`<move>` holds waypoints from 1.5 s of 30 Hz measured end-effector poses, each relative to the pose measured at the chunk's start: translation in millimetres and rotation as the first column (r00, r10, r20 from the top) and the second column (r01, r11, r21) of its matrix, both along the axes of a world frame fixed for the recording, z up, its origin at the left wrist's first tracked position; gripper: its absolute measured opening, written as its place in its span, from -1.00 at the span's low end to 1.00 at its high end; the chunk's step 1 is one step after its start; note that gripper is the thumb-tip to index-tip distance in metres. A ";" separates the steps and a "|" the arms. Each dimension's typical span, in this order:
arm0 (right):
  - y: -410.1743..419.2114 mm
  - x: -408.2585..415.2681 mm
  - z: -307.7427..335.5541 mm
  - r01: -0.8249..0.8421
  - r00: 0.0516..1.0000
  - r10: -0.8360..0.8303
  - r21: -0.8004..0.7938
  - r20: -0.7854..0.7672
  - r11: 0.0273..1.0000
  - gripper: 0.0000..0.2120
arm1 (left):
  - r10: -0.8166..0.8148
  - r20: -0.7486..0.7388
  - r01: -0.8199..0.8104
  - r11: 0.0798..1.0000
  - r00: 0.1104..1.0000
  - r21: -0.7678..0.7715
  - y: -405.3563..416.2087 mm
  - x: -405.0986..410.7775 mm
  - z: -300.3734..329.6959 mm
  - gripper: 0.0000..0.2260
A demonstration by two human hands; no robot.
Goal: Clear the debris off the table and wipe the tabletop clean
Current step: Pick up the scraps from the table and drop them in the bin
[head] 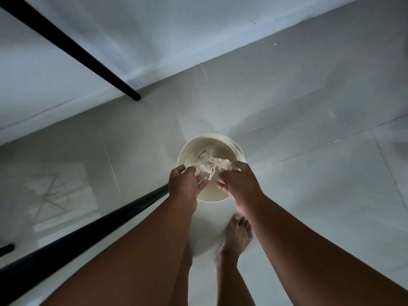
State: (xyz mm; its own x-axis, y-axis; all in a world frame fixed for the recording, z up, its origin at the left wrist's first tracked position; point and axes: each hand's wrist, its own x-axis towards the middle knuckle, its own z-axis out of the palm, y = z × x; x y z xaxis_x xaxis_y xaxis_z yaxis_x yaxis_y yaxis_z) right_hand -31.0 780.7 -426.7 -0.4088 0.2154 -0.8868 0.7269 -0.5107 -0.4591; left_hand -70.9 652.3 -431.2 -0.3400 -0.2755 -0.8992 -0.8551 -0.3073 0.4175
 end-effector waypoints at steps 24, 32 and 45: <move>35.8 8.7 146.6 -0.114 0.993 0.117 0.115 -0.023 0.987 -0.83 | -0.435 -0.082 0.419 0.893 0.897 -0.163 12.4 8.6 129.4 -0.82; 33.5 19.7 282.3 -0.088 0.987 0.105 0.132 -0.120 0.987 -0.82 | -0.599 -0.172 0.557 0.795 0.782 -0.239 2.8 27.9 286.1 -0.88; -66.4 28.4 393.5 -0.436 0.836 0.490 0.243 -0.246 0.867 -0.92 | -0.477 -0.353 0.411 0.877 0.805 -0.247 -87.6 81.8 424.2 -0.89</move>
